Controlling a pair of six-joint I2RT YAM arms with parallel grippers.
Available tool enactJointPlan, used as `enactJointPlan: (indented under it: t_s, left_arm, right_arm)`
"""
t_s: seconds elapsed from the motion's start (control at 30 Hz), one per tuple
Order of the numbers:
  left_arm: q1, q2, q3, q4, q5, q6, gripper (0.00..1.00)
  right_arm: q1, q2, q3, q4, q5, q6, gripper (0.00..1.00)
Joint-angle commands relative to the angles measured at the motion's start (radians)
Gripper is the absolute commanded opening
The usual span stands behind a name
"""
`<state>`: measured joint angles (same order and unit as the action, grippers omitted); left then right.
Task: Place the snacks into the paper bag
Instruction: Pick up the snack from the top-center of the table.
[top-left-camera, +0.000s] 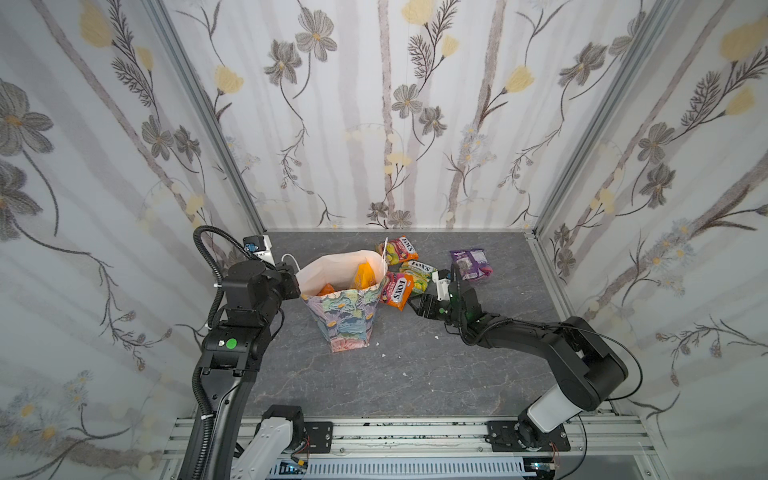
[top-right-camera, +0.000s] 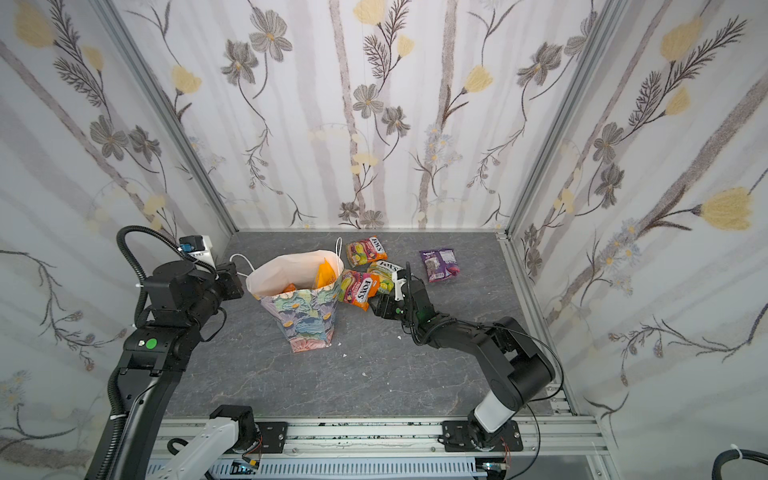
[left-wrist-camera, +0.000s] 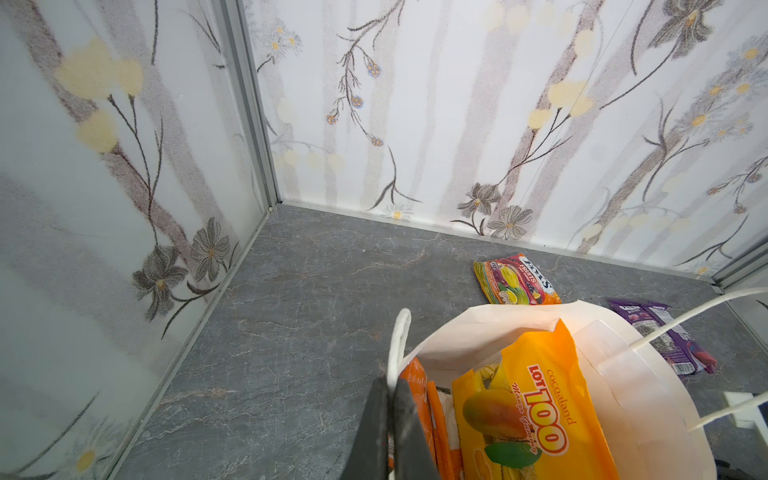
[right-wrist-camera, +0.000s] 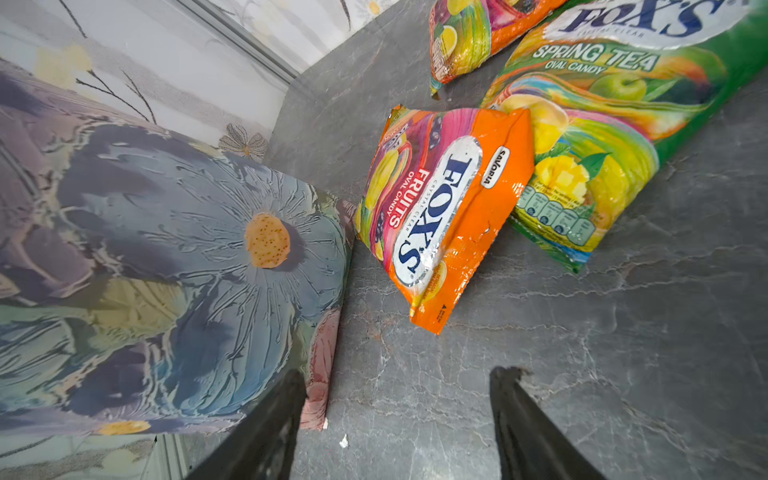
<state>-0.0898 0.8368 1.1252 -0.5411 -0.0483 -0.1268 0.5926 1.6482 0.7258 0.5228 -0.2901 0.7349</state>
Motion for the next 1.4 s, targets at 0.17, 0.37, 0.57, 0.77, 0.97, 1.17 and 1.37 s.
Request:
enactJointPlan:
  t_s: [0.17,0.37,0.57,0.77,0.97,1.17,1.37]
  left_arm:
    - [0.001,-0.002,-0.006,0.006,-0.002,0.011,0.01]
    - [0.002,-0.002,-0.02,0.021,0.02,0.005,0.01]
    - [0.001,-0.002,-0.016,0.017,0.013,0.008,0.01]
    - [0.002,-0.002,-0.018,0.019,0.013,0.008,0.01]
    - [0.001,-0.002,-0.015,0.015,0.01,0.008,0.01]
    - [0.0,0.004,-0.012,0.016,0.013,0.008,0.01]
    - [0.001,0.004,-0.006,0.012,0.012,0.01,0.01]
  right_arm:
    - [-0.009,0.099,0.021,0.146,-0.049,0.057,0.7]
    - [-0.017,0.16,0.059,0.18,-0.062,0.067,0.7]
    - [-0.029,0.219,0.088,0.21,-0.076,0.075,0.71]
    - [-0.039,0.276,0.114,0.259,-0.114,0.097,0.7]
    - [-0.04,0.316,0.131,0.277,-0.125,0.107,0.7]
    - [-0.042,0.35,0.139,0.294,-0.129,0.117,0.7]
    - [-0.042,0.389,0.161,0.309,-0.145,0.124,0.69]
